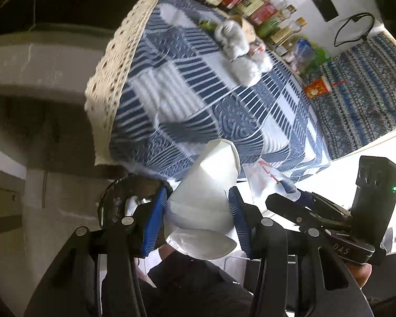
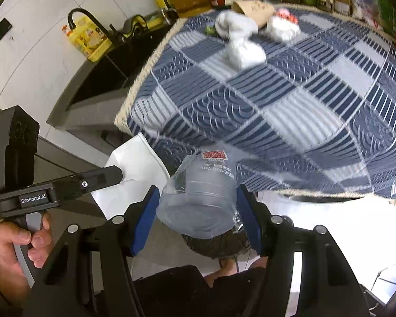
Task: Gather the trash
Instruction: 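Carry the napkin and plastic cup down over the black trash bin with both tools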
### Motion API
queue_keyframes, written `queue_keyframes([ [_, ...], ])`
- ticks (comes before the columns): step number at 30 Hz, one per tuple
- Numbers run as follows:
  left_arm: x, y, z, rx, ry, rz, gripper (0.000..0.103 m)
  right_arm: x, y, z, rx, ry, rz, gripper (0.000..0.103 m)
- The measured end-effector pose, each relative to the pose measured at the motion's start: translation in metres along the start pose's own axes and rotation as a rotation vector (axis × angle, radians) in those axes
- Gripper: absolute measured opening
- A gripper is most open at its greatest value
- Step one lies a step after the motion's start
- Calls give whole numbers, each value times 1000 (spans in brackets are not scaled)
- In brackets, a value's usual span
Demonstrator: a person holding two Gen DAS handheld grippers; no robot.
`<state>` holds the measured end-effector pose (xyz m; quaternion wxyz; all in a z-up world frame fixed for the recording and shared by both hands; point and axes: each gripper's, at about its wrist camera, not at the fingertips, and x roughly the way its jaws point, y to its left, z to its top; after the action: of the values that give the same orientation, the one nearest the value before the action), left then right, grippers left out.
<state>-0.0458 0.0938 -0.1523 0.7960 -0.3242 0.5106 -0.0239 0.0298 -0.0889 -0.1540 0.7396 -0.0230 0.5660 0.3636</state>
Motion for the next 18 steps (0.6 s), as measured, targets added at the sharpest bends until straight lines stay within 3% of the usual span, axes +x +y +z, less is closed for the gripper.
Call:
queue_keyframes([
  [18,55,47,-29,-121,124,75,47,67,-20,-37,36,176,29,60],
])
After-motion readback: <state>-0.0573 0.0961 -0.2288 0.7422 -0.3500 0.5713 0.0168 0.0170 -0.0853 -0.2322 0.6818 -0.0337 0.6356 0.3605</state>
